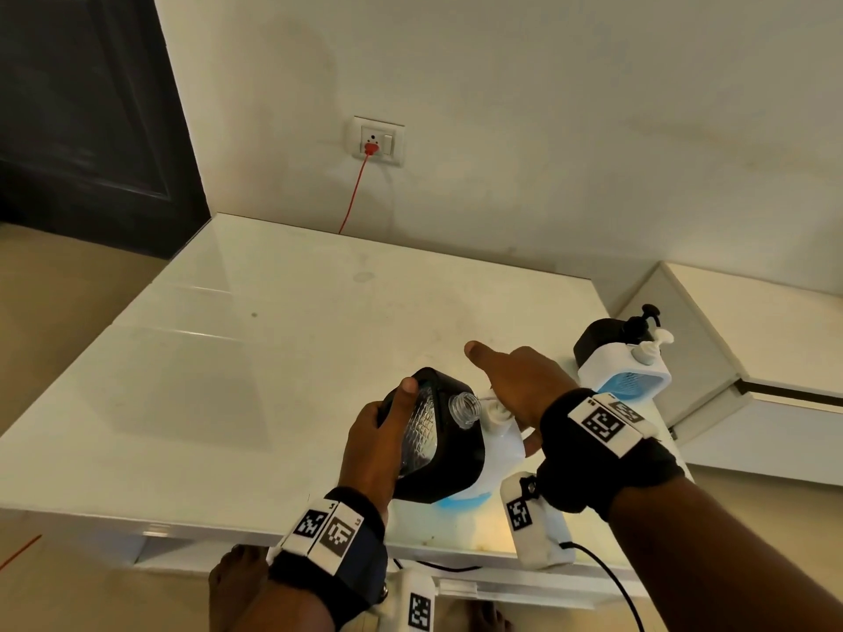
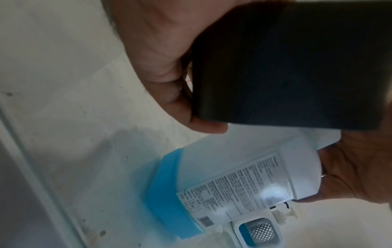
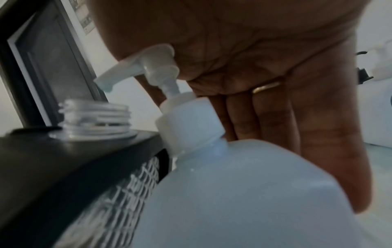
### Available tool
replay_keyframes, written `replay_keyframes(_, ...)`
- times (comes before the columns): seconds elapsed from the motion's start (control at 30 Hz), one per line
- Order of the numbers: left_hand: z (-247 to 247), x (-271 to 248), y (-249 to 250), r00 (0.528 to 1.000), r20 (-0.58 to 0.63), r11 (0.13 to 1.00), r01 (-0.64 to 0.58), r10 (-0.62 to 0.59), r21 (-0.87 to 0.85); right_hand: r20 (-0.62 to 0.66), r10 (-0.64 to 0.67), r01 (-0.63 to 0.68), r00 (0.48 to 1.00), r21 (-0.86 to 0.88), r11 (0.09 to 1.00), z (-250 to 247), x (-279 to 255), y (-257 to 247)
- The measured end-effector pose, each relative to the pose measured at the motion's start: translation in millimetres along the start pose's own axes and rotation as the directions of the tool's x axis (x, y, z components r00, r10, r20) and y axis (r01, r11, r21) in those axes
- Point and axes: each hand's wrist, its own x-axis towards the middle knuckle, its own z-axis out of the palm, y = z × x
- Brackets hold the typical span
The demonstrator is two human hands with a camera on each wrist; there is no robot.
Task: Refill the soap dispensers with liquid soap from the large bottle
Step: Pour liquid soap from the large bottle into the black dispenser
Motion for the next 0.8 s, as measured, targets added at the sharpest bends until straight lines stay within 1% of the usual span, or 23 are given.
replay_keyframes(0.2,3,0,-3,1.0,0.003,1.0,0.001,-0.001,-0.002,0.001,0.002,-0.002,1.0,-0.029,1.0,3,1,-3)
replay_keyframes(0.4,4,1,-8,1.0,-0.007,1.0,0.017,-0.017,-0.015,-0.062,0.023,-0.028,0.998,-0.088,0.996,7,1,-1)
replay_keyframes(0.5,4,1,-7,1.0,-0.01,0.999,0.016,-0.016,-0.029,-0.054,0.021,-0.026,0.998,-0.107,0.994,7,-2,0)
replay_keyframes(0.57,4,1,-5,1.0,-0.006,1.0,0.004,-0.004,-0.029,-0.008,0.02,-0.021,1.0,-0.088,0.996,4,-6,-2)
replay_keyframes(0.73,1,2,-2,1.0,-0.027,1.0,-0.012,0.012,-0.017,0.191,0.005,-0.013,0.982,0.042,0.999,-7,-8,-12)
replay_keyframes(0.8,1,2,0,0.999,-0.031,1.0,-0.025,0.024,-0.007,0.214,0.002,-0.011,0.977,0.044,0.999,-7,-8,-12)
